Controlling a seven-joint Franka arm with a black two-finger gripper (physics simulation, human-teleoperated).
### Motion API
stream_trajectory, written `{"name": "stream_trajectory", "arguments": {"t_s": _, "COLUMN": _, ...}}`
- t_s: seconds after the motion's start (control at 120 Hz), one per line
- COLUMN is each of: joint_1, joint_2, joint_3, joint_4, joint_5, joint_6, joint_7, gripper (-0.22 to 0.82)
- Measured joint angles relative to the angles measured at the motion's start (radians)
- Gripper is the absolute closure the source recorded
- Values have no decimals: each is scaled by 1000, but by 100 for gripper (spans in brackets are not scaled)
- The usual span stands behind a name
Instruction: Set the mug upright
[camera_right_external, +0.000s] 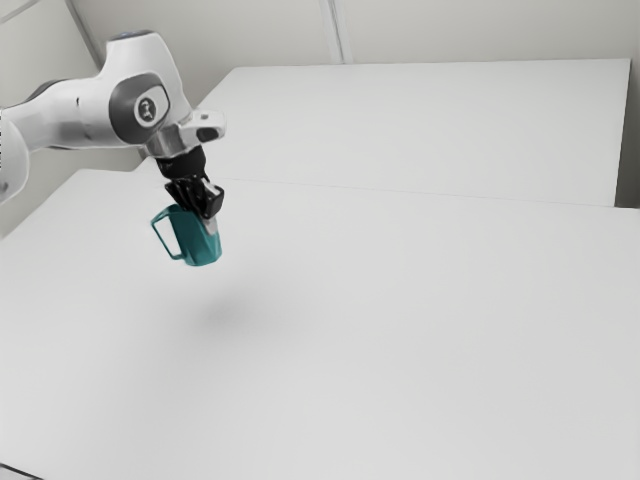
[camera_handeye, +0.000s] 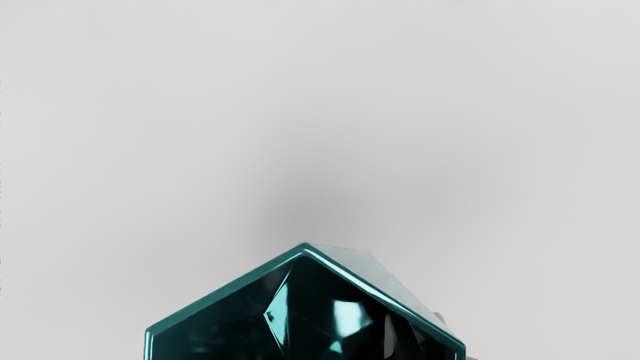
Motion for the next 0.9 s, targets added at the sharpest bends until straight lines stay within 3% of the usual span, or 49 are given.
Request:
{"name": "stream_trajectory", "arguments": {"t_s": 0.608, "joint_1": -61, "joint_2": 8, "joint_3": -1, "joint_4": -137, "joint_5": 64, "joint_6": 288, "joint_7": -143, "gripper": 79}}
{"name": "stream_trajectory", "arguments": {"t_s": 0.9, "joint_1": -60, "joint_2": 63, "joint_3": -1, "joint_4": -157, "joint_5": 65, "joint_6": 358, "joint_7": -181, "gripper": 78}}
